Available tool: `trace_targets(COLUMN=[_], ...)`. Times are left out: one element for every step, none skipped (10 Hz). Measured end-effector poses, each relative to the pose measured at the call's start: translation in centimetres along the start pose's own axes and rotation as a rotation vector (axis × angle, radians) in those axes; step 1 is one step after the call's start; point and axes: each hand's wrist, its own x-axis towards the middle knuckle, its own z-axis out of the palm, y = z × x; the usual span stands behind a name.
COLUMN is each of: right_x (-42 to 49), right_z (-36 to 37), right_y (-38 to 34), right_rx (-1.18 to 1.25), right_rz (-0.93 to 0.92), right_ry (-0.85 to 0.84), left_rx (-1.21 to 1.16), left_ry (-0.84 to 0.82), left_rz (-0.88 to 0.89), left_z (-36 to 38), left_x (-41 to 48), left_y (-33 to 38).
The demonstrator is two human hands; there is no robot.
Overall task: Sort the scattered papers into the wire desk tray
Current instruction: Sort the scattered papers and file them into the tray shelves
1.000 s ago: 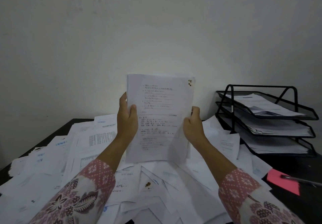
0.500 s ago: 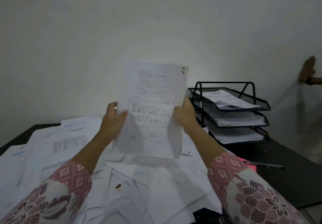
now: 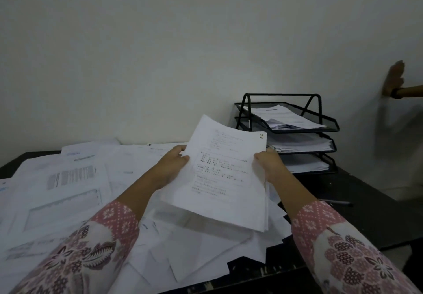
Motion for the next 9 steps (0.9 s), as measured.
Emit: trace_targets(right_x=[1.1, 2.2, 2.6, 4.1, 5.2, 6.0, 6.9, 7.5, 8.1], right_z=[-1.6, -3.5, -5.6, -7.2, -8.6, -9.8, -10.9, -12.1, -13.2], right_y=[1.1, 1.8, 2.5, 3.1, 3.6, 3.8, 4.3, 4.5, 5.1], right_rx=[-0.097, -0.331, -0.375, -0.311, -0.079, 0.068, 0.132, 0.113, 0.152], right_rz=[0.045, 0.004, -0.015, 0.043, 0.14, 0.153, 0.185, 0.159, 0.185], right_ry=[-0.031, 0.011, 0.038, 0.119, 0.173, 0.179, 0.159, 0.213, 0.215], left_rx=[-0.138, -0.21, -0.228, -0.243, -0.217, -0.176, -0.181, -0.232, -0.259], left_ry=[-0.116, -0.236, -0.371, -0.508, -0.618, -0.595, -0.574, -0.519, -0.501], left_rz=[-0.087, -0.136, -0.145, -0.154, -0.139, -0.13, -0.175, -0.181, -0.162], left_z=[1.5, 2.8, 3.8, 4.8, 6.0, 7.6, 9.0, 9.8, 10.4], left_x=[-0.2, -0.2, -0.1, -0.3, -0.4, 0.1, 0.7, 1.2, 1.7], left_y=[0.3, 0.3, 0.3, 0.7, 1.6, 2.5, 3.3, 3.9, 4.5])
